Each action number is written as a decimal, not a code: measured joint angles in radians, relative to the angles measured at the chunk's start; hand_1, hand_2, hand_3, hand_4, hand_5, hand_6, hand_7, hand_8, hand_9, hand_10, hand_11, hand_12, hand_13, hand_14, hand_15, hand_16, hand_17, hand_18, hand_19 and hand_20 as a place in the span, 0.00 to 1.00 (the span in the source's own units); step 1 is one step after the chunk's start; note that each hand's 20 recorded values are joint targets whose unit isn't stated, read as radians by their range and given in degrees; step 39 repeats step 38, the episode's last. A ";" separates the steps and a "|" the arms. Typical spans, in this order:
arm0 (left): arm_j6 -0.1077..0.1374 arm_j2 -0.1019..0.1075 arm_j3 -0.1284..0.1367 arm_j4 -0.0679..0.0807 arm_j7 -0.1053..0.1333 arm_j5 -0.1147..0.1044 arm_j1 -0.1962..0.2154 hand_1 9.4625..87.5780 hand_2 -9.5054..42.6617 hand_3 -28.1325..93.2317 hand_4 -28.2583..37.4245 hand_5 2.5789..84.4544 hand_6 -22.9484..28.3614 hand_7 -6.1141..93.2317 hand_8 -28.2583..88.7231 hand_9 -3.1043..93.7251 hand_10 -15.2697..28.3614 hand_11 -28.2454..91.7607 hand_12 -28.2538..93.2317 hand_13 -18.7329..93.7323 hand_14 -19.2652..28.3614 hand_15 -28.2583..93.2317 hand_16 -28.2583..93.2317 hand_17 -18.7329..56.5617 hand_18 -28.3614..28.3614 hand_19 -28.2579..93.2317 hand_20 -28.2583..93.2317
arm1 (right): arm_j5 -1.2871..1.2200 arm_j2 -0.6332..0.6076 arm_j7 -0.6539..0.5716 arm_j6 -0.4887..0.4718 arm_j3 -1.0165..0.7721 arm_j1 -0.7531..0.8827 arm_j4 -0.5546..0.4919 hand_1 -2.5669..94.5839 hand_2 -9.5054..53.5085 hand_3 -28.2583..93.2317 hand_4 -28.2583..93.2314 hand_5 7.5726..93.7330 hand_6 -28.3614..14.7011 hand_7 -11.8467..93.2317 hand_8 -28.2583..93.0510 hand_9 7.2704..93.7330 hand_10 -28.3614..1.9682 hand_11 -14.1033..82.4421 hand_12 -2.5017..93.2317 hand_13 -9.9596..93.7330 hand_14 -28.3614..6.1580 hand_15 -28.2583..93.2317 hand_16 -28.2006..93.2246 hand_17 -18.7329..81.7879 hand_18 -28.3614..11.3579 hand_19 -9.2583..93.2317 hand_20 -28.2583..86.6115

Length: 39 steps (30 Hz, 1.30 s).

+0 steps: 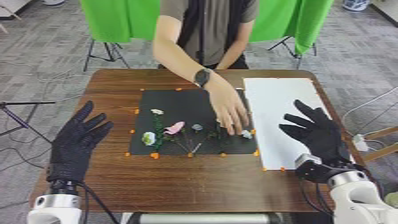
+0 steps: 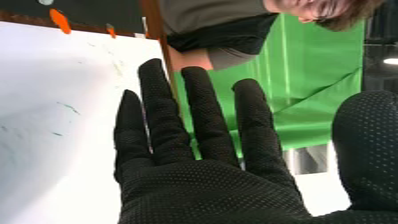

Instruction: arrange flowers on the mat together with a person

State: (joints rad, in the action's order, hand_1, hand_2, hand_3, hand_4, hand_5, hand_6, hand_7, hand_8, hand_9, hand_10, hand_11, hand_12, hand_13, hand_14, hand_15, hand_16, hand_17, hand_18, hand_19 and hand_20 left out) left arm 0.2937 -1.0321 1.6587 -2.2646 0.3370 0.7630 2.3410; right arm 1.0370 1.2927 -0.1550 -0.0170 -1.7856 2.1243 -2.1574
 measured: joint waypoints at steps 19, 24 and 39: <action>-0.001 -0.003 0.002 0.000 -0.002 0.000 0.001 0.15 0.29 0.88 0.01 0.37 0.54 0.15 0.17 0.39 0.74 0.39 0.32 0.41 0.91 0.56 0.19 0.17 0.96 0.69 0.28 | -0.002 0.004 -0.009 0.001 0.007 -0.022 0.003 0.17 0.34 0.81 0.00 0.33 0.67 0.21 0.14 0.43 0.42 0.24 0.17 0.43 0.25 0.45 0.37 0.22 0.24 0.43 0.41; -0.003 -0.013 0.010 -0.001 -0.008 0.002 0.004 0.15 0.29 0.88 0.01 0.37 0.54 0.15 0.17 0.39 0.75 0.39 0.32 0.41 0.92 0.57 0.19 0.17 0.97 0.70 0.28 | -0.001 0.014 -0.007 -0.011 -0.004 -0.008 0.003 0.17 0.34 0.81 0.00 0.33 0.67 0.21 0.14 0.43 0.42 0.24 0.17 0.43 0.25 0.45 0.37 0.22 0.24 0.43 0.41; -0.005 -0.017 0.012 -0.001 -0.012 0.004 0.009 0.15 0.29 0.88 0.01 0.37 0.54 0.14 0.17 0.39 0.75 0.39 0.32 0.41 0.92 0.57 0.18 0.17 0.98 0.70 0.27 | -0.001 -0.001 -0.015 0.007 0.033 -0.029 0.005 0.17 0.34 0.81 0.00 0.33 0.67 0.21 0.14 0.43 0.42 0.24 0.17 0.44 0.25 0.45 0.36 0.22 0.24 0.43 0.41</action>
